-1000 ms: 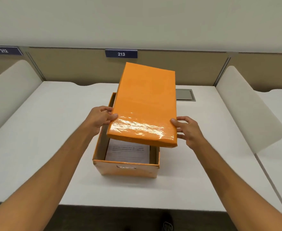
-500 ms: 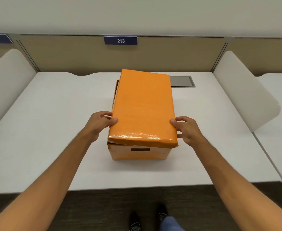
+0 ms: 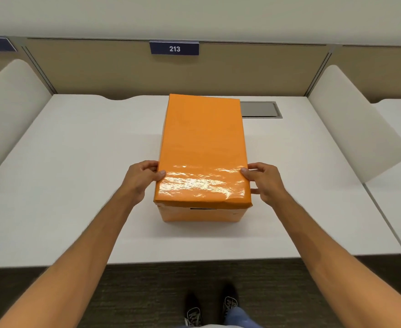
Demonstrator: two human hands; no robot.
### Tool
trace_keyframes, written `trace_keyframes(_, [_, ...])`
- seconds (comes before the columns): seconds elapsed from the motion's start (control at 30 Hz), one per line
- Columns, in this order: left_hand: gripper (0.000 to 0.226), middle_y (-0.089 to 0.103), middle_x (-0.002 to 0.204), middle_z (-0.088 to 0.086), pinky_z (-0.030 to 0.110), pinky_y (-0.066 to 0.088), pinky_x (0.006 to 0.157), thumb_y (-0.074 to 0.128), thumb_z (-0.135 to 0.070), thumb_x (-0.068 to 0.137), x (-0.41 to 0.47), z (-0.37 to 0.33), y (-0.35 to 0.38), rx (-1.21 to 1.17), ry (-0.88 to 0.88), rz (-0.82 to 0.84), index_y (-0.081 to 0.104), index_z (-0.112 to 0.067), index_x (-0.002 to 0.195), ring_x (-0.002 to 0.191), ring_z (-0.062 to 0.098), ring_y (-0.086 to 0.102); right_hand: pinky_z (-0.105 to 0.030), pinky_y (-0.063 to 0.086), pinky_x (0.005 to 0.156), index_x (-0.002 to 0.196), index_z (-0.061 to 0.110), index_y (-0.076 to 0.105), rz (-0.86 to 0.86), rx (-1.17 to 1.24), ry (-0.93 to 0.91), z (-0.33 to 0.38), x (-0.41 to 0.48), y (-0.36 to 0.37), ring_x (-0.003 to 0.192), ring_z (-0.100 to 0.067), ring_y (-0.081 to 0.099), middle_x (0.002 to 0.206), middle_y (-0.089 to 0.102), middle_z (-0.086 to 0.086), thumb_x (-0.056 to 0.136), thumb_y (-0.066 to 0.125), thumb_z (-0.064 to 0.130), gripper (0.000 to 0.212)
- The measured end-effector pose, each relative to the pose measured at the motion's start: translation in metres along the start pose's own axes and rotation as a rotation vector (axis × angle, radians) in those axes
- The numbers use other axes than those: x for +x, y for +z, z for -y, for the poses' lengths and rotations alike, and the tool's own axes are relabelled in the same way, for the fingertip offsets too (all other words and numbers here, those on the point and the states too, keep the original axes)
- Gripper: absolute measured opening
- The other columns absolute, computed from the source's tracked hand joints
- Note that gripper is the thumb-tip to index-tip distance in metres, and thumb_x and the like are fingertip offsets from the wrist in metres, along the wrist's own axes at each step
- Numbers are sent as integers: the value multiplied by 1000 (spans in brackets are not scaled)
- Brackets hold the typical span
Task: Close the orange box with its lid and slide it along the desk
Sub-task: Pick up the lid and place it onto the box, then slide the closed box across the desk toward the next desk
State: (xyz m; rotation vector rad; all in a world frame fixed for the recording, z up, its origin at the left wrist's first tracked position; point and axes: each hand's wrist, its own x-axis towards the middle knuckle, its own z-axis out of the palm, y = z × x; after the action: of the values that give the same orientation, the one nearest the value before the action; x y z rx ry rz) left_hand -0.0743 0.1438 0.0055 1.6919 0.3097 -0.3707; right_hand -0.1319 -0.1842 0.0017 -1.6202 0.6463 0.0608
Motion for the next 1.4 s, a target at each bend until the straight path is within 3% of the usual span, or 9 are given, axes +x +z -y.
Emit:
trace_keyframes(0.13, [48,73,112,7,40,55,93,74,-6,86,1,12,1,-24,-29,23,61,-7,132,105,25,70,-55,58,85,130,6,62,-27,-23,4,-5,2,1,114,-35,64,125,67,-12,89,77,20,46])
trace_keyframes(0.5, [53,66,126,14,46,52,101,73,-16,89,7,13,0,7,12,70,55,-8,138,116,32,64,-58,57,90,136,6,61,-42,-92,1,1,2,3,115,-35,64,132,66,-12,92,73,27,51])
trace_keyframes(0.6, [56,58,135,11,43,50,95,72,-17,88,11,9,0,-25,-15,90,49,-11,139,122,32,58,-53,58,84,131,9,63,-32,-97,17,0,3,2,109,-33,66,124,68,-10,90,75,30,48])
trace_keyframes(0.77, [66,48,146,7,44,45,100,68,-32,92,30,-8,7,4,-6,89,40,-13,148,131,31,49,-50,61,81,108,12,73,-84,-168,-22,-1,14,-2,91,-24,73,105,75,-6,83,77,46,43])
trace_keyframes(0.87, [66,48,148,9,50,44,107,68,-35,92,50,-26,12,43,23,56,40,-13,148,132,32,49,-48,62,80,119,11,70,-119,-179,-90,11,32,2,89,-22,74,109,75,-8,86,75,45,47])
trace_keyframes(1.0, [63,48,149,13,53,45,108,66,-31,94,78,-46,14,81,43,-4,40,-14,149,132,33,51,-50,62,86,136,9,59,-93,-219,-213,30,63,10,102,-28,70,115,71,-13,93,71,34,51])
trace_keyframes(1.2, [56,53,143,11,42,49,102,60,-27,98,123,-70,18,124,66,-37,44,-6,148,123,27,55,-49,61,87,137,5,59,-71,-209,-264,60,122,22,108,-31,68,122,70,-16,95,69,31,51])
trace_keyframes(1.3, [48,59,129,7,43,49,101,56,-32,100,145,-79,23,153,71,-43,53,-4,139,121,28,58,-54,61,86,128,2,66,-60,-173,-242,75,154,30,107,-33,69,120,71,-16,95,68,34,45])
trace_keyframes(1.4, [48,59,137,6,46,48,106,51,-39,101,163,-89,29,123,59,-40,55,-8,139,127,29,56,-58,60,87,103,8,75,-41,-102,-214,87,183,36,106,-36,69,111,73,-18,95,67,36,30])
